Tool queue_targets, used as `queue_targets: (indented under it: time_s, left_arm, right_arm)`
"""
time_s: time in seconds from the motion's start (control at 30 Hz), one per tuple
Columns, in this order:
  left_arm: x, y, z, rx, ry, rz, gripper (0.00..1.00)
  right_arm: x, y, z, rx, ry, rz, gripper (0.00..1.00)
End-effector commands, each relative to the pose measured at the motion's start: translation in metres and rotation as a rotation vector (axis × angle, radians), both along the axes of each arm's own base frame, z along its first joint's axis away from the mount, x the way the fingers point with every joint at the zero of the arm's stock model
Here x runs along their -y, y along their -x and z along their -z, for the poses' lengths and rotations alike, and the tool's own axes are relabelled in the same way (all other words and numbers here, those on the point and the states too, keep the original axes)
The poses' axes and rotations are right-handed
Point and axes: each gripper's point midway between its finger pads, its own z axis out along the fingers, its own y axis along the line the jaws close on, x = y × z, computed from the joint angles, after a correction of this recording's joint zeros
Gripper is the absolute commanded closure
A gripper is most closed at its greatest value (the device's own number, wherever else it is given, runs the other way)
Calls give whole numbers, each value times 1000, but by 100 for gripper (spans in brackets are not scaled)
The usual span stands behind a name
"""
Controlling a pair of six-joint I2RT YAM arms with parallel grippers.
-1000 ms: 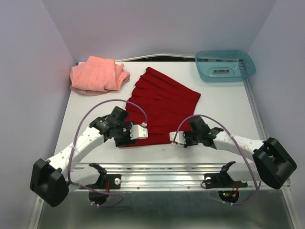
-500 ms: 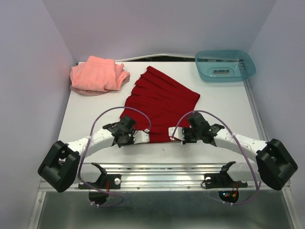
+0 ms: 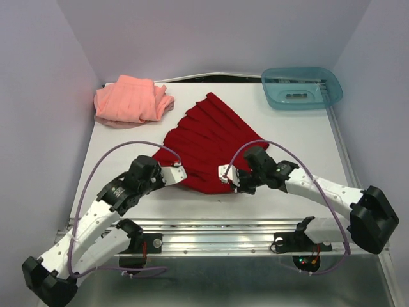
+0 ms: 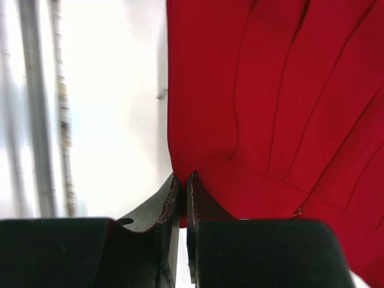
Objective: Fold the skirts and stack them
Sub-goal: Fold the skirt
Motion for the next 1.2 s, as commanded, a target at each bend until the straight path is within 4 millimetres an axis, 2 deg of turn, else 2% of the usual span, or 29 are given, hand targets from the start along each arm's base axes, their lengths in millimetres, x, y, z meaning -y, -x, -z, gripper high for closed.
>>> queue_targets:
  time_s: [0.0,0.03,0.07,0.17,0.2,0.23,0.27,0.3,0.33,0.4,0.43,0.57,0.7,0.73,0.77,0.8,0.83,0.9,0.93,0.97,1.03,1.07,1.1,1.13,1.17]
  left_arm:
    - [-15,0,-51,97,54,-106,100]
    - [-15,-5,-64,132,78,-125,100]
    - [-16,-12,-86,192,105,-154,100]
    - [-5,-31,-117,261,150,-167,100]
    - [2,-45,-135,307,175,-176,100]
    - [6,-53,-145,332,186,-179,100]
    - [13,-71,-167,394,217,-199,100]
    - [15,-76,-168,390,206,-199,100]
    - [23,-88,-183,438,240,-200,100]
    - [41,-113,-196,471,260,-187,100]
    - [53,-127,-196,462,262,-173,100]
    - [82,-158,-209,492,309,-134,100]
    - [117,-202,-219,505,345,-109,100]
    - [123,-209,-221,504,354,-102,100]
    - [131,-216,-239,529,382,-88,100]
    - [142,-229,-224,498,367,-80,100]
    - [149,-236,-223,495,366,-69,100]
    - [170,-255,-214,466,358,-33,100]
    - [178,-261,-208,455,346,-13,100]
    - [189,-275,-193,435,325,1,100]
    - [201,-288,-173,402,303,18,100]
    - [207,-296,-173,409,309,18,100]
    - [215,-307,-139,358,290,13,100]
    - [220,-313,-126,339,289,8,100]
    - [226,-320,-124,339,304,2,100]
  right_arm:
    - [-18,37,-42,-147,-130,2,99]
    - [-21,44,-48,-189,-156,1,99]
    - [-22,47,-54,-210,-174,15,99]
    - [-25,53,-72,-269,-231,80,99]
    - [-25,55,-78,-305,-250,129,99]
    - [-28,53,-84,-306,-279,145,99]
    - [-29,55,-87,-331,-298,175,99]
    - [-29,54,-91,-317,-315,171,99]
    - [-31,50,-98,-319,-360,223,99]
    - [-30,44,-103,-306,-398,272,99]
    - [-26,35,-107,-297,-426,324,99]
    - [-14,18,-113,-344,-474,445,99]
    - [10,-7,-113,-485,-541,581,99]
    - [25,-24,-113,-507,-569,659,99]
    - [29,-24,-112,-557,-584,652,99]
    - [34,-31,-106,-600,-584,679,99]
    - [46,-36,-104,-648,-611,699,99]
    - [55,-41,-91,-733,-620,728,99]
    - [60,-44,-84,-744,-622,746,99]
    - [68,-51,-78,-752,-627,781,99]
    - [74,-57,-63,-776,-624,796,99]
    - [79,-61,-55,-786,-622,820,99]
    - [82,-65,-50,-799,-626,832,99]
    - [82,-70,-47,-783,-633,813,99]
    - [88,-78,-38,-805,-629,846,99]
